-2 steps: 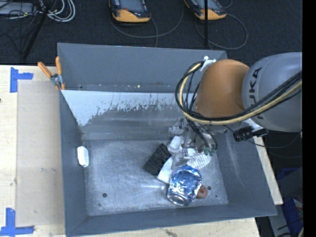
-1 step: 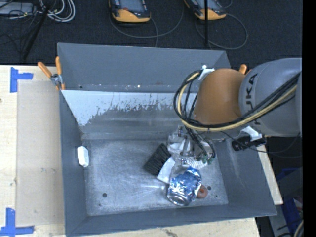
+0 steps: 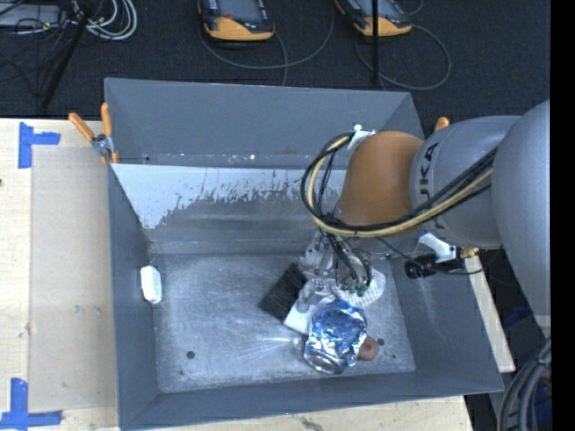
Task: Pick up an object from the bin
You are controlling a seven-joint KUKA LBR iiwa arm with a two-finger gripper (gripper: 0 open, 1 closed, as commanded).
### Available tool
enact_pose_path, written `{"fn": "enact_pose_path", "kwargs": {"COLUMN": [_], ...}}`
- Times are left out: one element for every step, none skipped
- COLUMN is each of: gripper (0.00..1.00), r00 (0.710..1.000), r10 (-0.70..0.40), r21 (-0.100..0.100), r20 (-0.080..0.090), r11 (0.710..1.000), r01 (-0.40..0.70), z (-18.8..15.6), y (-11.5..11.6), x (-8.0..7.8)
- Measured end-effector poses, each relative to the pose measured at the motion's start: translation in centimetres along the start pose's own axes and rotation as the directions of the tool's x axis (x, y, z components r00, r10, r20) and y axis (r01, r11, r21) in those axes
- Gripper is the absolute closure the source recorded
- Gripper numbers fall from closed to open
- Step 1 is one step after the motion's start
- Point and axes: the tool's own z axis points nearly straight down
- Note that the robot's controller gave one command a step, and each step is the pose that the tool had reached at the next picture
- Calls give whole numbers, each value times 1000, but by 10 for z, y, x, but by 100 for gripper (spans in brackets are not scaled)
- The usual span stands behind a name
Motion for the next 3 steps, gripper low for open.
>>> {"fn": "enact_pose_path", "kwargs": {"gripper": [100,100,100], "r00": [1000,1000,999], "r10": [0,0,-32], "r21": [0,-1,-6], "r20": [0,2,29], "r11": [1000,1000,999], "r01": [0,0,32], "z": [0,-3,-14], "y": [0,0,-12], "x": [0,5,7]}}
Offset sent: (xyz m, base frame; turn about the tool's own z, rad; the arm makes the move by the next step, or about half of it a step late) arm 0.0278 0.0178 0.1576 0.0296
